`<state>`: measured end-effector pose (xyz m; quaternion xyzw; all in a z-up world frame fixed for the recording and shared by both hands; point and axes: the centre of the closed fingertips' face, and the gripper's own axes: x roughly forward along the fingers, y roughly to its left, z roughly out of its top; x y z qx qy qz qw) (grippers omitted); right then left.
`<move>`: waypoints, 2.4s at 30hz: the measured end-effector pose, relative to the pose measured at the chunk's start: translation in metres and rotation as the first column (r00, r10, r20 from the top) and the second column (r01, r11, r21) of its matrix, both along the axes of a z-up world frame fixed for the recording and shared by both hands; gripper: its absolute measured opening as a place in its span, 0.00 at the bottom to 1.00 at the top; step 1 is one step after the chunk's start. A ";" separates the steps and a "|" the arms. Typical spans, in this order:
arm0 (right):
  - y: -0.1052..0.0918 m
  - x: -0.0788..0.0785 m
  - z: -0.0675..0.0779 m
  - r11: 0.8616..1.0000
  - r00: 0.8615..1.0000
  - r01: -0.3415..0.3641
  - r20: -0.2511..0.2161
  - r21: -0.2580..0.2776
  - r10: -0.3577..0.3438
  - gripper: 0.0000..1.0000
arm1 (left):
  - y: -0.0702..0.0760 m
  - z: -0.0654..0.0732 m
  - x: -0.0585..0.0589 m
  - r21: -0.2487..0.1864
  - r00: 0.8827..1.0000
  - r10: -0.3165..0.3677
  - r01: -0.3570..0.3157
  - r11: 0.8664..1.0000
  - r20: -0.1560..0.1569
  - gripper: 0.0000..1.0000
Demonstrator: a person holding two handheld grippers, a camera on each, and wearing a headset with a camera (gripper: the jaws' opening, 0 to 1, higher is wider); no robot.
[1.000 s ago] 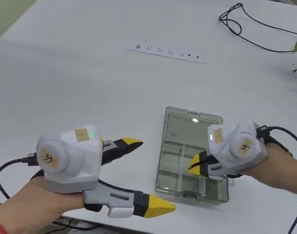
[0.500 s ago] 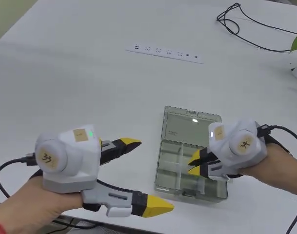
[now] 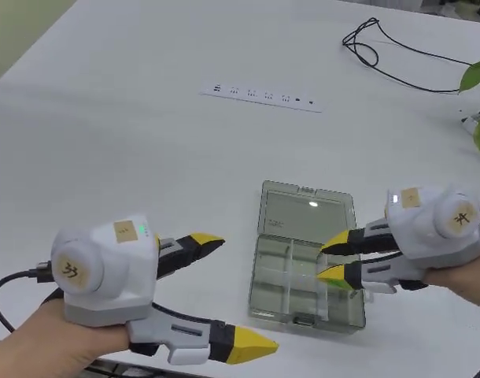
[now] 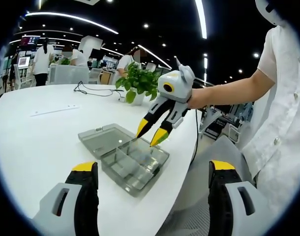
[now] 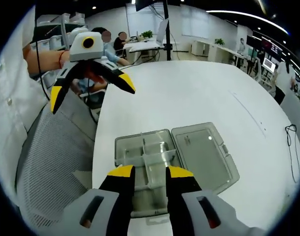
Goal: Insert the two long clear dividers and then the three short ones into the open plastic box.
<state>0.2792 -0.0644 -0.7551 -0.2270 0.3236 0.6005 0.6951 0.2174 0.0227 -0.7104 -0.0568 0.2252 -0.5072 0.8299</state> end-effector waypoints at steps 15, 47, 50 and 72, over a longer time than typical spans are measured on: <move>-0.060 0.004 0.009 0.996 0.996 0.087 0.021 -0.024 -0.086 0.41 | 0.000 0.001 -0.003 0.005 1.000 -0.006 0.006 1.000 0.003 0.96; -0.214 -0.007 -0.067 0.876 1.000 -0.009 0.001 -0.481 0.011 0.45 | 0.003 0.000 0.002 0.008 1.000 0.009 -0.009 1.000 -0.012 0.96; -0.221 -0.005 -0.073 0.859 0.999 -0.033 -0.002 -0.511 0.037 0.45 | 0.003 -0.001 0.002 0.010 1.000 0.011 -0.011 1.000 -0.014 0.96; -0.237 0.001 -0.091 0.824 0.995 -0.095 -0.032 -0.559 0.093 0.40 | 0.005 -0.003 0.003 0.011 0.999 0.020 -0.020 1.000 -0.027 0.94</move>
